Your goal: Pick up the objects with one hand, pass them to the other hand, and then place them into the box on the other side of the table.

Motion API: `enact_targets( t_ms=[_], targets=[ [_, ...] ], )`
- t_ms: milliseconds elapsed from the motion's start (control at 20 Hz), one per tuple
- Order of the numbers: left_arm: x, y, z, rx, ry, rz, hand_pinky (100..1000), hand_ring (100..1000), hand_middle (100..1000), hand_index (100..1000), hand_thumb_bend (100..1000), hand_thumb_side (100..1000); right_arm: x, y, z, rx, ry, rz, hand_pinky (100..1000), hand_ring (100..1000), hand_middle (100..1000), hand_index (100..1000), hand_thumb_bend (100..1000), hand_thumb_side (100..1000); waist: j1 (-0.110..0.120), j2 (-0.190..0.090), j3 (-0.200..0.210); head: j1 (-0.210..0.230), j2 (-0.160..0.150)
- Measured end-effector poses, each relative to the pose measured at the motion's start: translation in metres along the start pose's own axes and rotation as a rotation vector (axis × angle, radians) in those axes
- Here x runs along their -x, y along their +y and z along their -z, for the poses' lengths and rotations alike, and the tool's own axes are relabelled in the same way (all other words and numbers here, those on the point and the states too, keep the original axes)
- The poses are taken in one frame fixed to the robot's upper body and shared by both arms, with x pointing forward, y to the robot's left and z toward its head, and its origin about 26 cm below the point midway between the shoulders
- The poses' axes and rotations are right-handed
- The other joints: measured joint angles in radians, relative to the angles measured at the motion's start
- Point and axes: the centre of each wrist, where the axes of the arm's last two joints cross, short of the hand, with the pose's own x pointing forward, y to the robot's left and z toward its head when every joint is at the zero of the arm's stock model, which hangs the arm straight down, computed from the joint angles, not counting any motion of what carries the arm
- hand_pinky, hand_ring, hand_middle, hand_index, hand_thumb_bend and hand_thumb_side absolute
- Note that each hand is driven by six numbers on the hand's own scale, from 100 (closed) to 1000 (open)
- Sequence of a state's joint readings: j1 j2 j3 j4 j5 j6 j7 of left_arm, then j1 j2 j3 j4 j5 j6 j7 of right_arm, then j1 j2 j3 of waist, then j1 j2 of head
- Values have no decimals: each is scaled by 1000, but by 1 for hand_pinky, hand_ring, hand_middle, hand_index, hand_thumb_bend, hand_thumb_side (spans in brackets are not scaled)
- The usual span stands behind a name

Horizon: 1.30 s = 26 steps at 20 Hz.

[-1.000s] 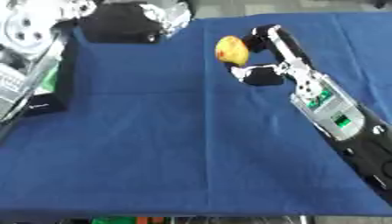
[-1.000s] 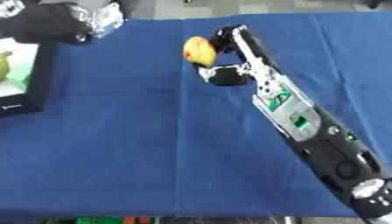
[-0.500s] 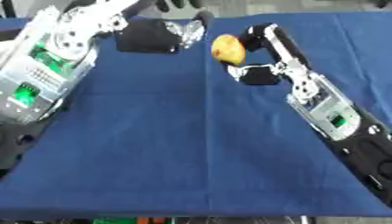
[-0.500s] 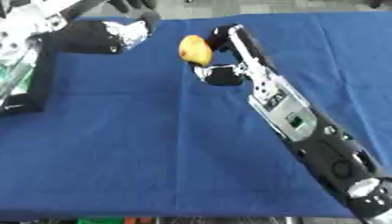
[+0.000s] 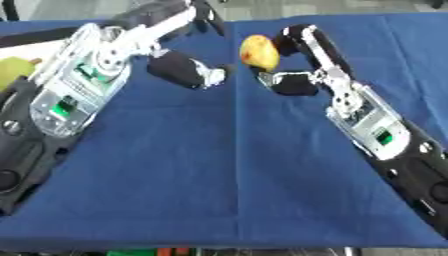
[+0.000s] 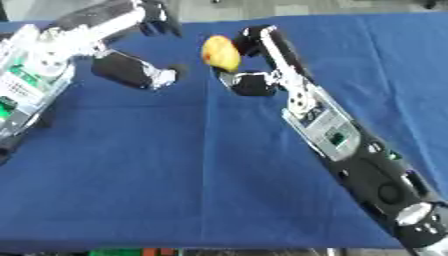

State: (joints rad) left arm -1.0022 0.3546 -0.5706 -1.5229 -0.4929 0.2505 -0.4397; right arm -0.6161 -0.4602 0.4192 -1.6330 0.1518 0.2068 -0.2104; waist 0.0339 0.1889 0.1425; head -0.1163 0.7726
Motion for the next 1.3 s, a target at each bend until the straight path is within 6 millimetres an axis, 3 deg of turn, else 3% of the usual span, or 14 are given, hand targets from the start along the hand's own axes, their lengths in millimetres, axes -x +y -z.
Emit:
enact_targets(
  t_ms=[450, 850, 1300],
  targets=[
    [7, -7, 7, -25, -3, 93, 793, 805, 783, 791, 476, 225, 0, 4, 0, -20, -12, 28, 687, 640, 458, 515, 372, 100, 2, -1, -1, 0, 0],
    [3, -5, 6, -102, -33, 126, 786, 794, 773, 781, 413, 216, 1, 7, 0, -85, -25, 49, 691, 642, 459, 516, 374, 100, 2, -1, -1, 0, 0],
    [-4, -5, 8, -115, -55, 110, 785, 792, 773, 777, 410, 237, 0, 12, 0, -135, -52, 57, 690, 646, 459, 516, 368, 100, 3, -1, -5, 1, 0]
  ],
)
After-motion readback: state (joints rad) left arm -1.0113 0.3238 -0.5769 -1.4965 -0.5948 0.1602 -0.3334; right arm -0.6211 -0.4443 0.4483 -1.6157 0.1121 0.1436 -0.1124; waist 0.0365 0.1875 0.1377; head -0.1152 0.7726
